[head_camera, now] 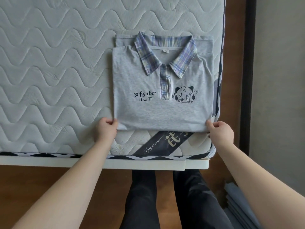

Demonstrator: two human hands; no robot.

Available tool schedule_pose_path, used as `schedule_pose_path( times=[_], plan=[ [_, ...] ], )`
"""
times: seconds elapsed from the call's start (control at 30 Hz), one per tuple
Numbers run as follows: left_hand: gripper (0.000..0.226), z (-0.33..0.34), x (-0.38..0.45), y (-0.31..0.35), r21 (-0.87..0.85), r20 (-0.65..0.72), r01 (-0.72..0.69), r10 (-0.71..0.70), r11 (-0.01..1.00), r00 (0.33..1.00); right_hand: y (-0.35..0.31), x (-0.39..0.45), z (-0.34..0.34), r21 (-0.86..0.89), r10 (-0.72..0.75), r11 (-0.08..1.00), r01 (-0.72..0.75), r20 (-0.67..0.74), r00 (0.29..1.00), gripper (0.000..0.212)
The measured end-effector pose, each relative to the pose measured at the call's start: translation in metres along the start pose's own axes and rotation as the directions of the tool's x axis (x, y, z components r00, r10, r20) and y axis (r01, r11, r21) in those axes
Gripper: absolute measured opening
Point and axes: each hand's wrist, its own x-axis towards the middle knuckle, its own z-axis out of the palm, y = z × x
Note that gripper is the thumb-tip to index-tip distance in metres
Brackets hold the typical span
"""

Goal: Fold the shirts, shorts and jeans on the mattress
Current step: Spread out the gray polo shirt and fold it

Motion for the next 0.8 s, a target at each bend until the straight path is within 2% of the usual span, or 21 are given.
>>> schedule_pose_path(
  times=[0.03, 0.07, 0.13, 0.2, 0.23, 0.3, 0.4, 0.47, 0.53, 0.6, 0.73, 0.8],
  plan=[
    [0.017, 0.001, -0.005, 0.006, 0.164, -0.123, -0.03, 0.05, 0.986, 0.991, -0.004, -0.002, 0.0, -0.039, 0.032, 0.999, -0.033, -0.034, 0.999, 0.033],
    [0.022, 0.003, -0.012, 0.013, 0.275, -0.218, -0.101, 0.164, 0.956, 0.962, -0.009, -0.004, 0.0, -0.079, 0.031, 0.996, -0.039, -0.097, 0.995, 0.031],
    [0.031, 0.012, -0.023, 0.027, 0.391, -0.28, -0.36, 0.482, 0.847, 0.83, -0.02, -0.007, 0.004, -0.181, -0.124, 0.98, 0.078, -0.26, 0.958, 0.029],
    [0.042, 0.026, -0.023, 0.046, 0.453, -0.183, -0.564, 0.691, 0.69, 0.699, -0.034, -0.009, 0.013, -0.274, -0.368, 0.917, 0.29, -0.301, 0.879, 0.038],
    [0.049, 0.034, -0.02, 0.057, 0.47, -0.096, -0.614, 0.728, 0.634, 0.679, -0.044, -0.01, 0.02, -0.306, -0.475, 0.865, 0.398, -0.247, 0.844, 0.045],
    [0.061, 0.053, -0.016, 0.076, 0.496, 0.09, -0.665, 0.729, 0.559, 0.679, -0.064, -0.012, 0.041, -0.392, -0.628, 0.731, 0.558, -0.067, 0.775, 0.062],
    [0.062, 0.085, -0.013, 0.082, 0.561, 0.27, -0.737, 0.759, 0.376, 0.592, -0.084, -0.005, 0.074, -0.5, -0.702, 0.563, 0.658, 0.131, 0.7, 0.068],
    [0.064, 0.096, -0.008, 0.075, 0.6, 0.293, -0.729, 0.757, 0.33, 0.584, -0.084, 0.006, 0.085, -0.549, -0.72, 0.487, 0.679, 0.188, 0.668, 0.068],
    [0.066, 0.096, -0.001, 0.069, 0.614, 0.259, -0.717, 0.773, 0.331, 0.579, -0.079, 0.019, 0.084, -0.58, -0.747, 0.421, 0.697, 0.215, 0.63, 0.07],
    [0.068, 0.089, 0.005, 0.066, 0.624, 0.24, -0.704, 0.775, 0.338, 0.585, -0.076, 0.031, 0.076, -0.584, -0.759, 0.403, 0.704, 0.217, 0.614, 0.069],
    [0.066, 0.068, 0.024, 0.066, 0.642, 0.211, -0.655, 0.729, 0.399, 0.651, -0.083, 0.057, 0.047, -0.604, -0.702, 0.498, 0.622, 0.14, 0.698, 0.069],
    [0.067, 0.062, 0.032, 0.071, 0.644, 0.154, -0.597, 0.683, 0.478, 0.714, -0.086, 0.071, 0.031, -0.607, -0.642, 0.575, 0.548, 0.081, 0.763, 0.071]
  ],
)
